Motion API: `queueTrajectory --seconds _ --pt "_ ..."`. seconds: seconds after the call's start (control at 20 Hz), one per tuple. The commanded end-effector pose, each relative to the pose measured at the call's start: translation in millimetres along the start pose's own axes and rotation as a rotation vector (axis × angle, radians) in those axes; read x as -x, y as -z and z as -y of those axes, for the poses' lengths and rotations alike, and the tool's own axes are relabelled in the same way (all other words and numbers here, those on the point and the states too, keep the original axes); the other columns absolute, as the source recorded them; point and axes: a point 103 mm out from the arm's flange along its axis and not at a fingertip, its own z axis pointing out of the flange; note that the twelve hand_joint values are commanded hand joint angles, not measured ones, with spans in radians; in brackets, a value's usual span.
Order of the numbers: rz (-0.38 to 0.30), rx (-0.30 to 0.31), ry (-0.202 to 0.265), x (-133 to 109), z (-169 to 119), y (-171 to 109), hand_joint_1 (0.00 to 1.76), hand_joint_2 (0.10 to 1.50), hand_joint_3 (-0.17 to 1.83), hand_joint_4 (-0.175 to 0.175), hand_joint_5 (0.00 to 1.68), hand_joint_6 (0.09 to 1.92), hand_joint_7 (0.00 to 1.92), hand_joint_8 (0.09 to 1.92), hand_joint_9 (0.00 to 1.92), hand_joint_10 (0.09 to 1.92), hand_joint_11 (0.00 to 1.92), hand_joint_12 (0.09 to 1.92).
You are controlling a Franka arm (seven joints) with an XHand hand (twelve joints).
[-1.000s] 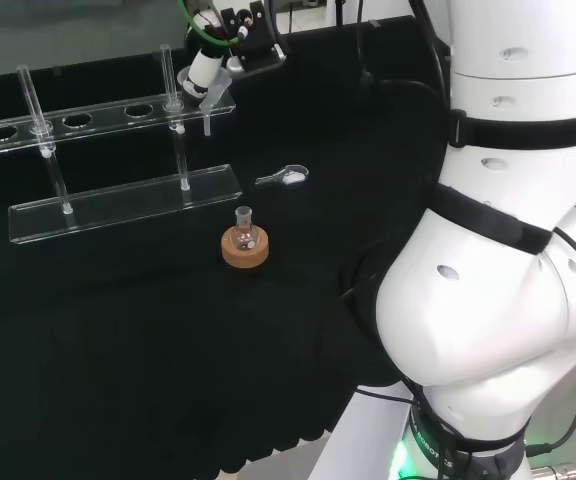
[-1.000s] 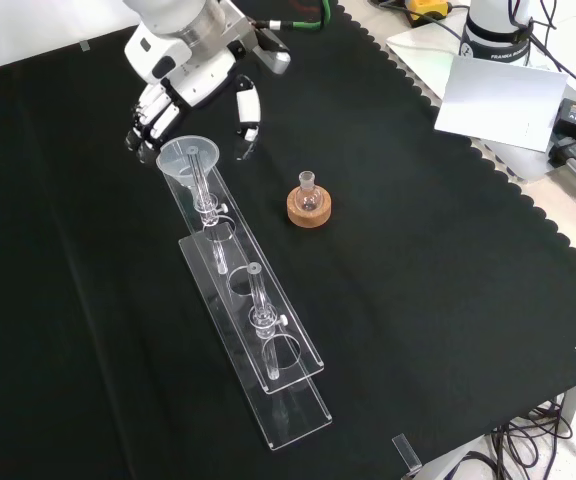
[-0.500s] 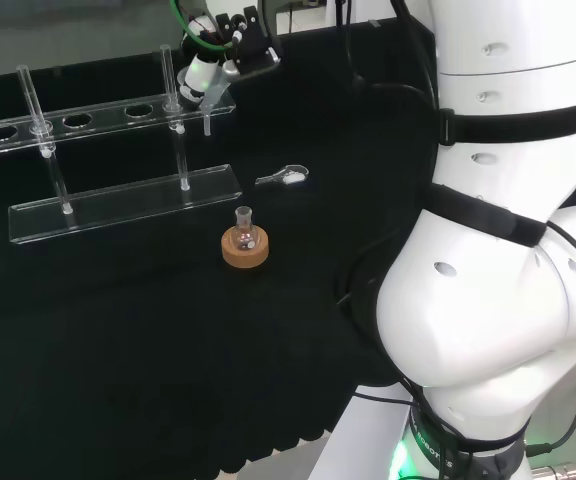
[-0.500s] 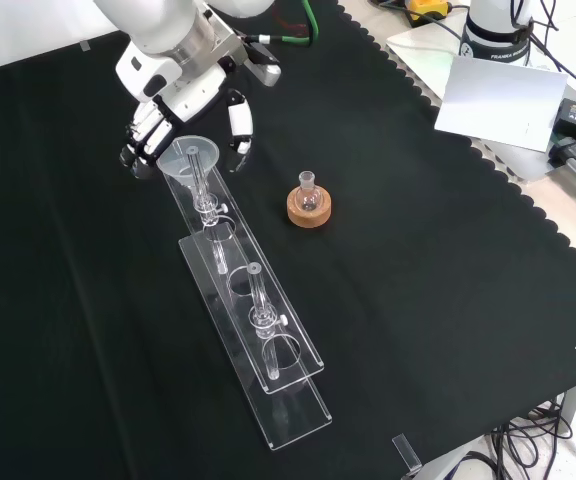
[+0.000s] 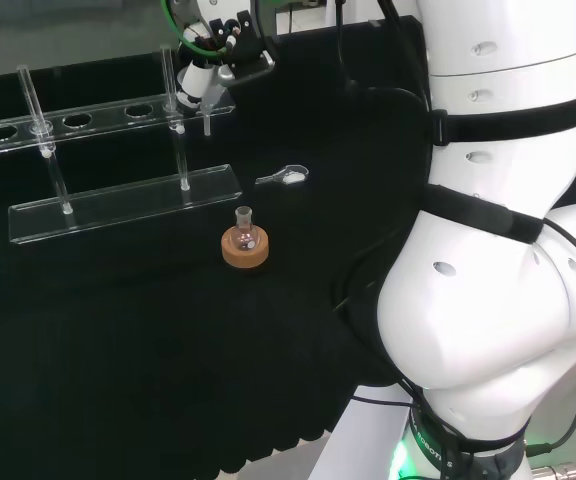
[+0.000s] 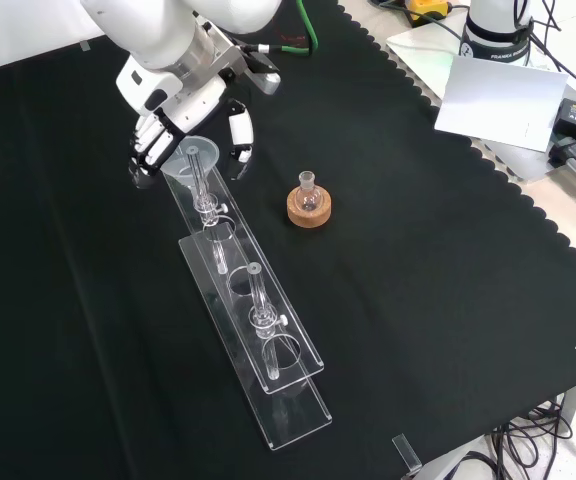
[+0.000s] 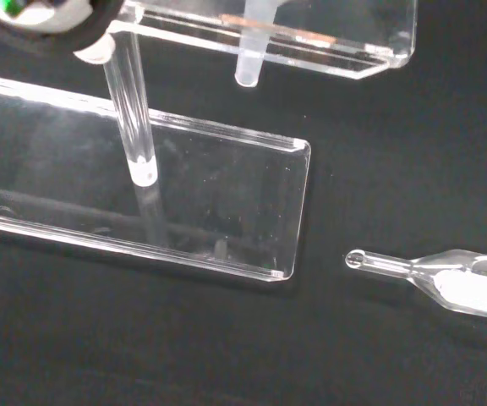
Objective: Pick up the funnel from the transparent funnel stand.
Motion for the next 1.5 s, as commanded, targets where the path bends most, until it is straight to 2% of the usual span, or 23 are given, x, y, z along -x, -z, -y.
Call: queueTrajectory --seconds 0.05,0.7,0.85,1.1,1.25,1.5 --pt "0.013 0.002 -0.012 0.4 -1.7 -0.8 0.75 0.60 0.59 -0.029 0.25 0.09 0.10 0.72 0.37 0.77 0.45 1.41" --pt "0.058 0.051 -0.040 -0.5 -0.5 8.7 0.77 0.67 0.58 -0.040 0.47 0.09 0.42 0.71 0.72 0.58 0.58 1.32" --pt "0.103 0.079 -0.055 -0.7 2.8 14.4 0.79 0.68 0.58 -0.043 0.51 0.09 0.48 0.71 0.78 0.55 0.61 1.29" --pt "0.139 0.126 -0.066 -0.4 13.3 28.5 0.83 0.70 0.59 -0.042 0.61 0.09 0.58 0.70 0.88 0.51 0.66 1.26" --pt "0.145 0.149 -0.069 0.1 24.2 41.9 0.85 0.71 0.59 -0.035 0.69 0.17 0.62 0.68 0.92 0.48 0.68 1.23" --pt "0.164 0.180 -0.085 -2.2 50.2 65.2 0.87 0.72 0.60 -0.037 0.66 0.46 0.69 0.66 0.95 0.41 0.71 1.19"
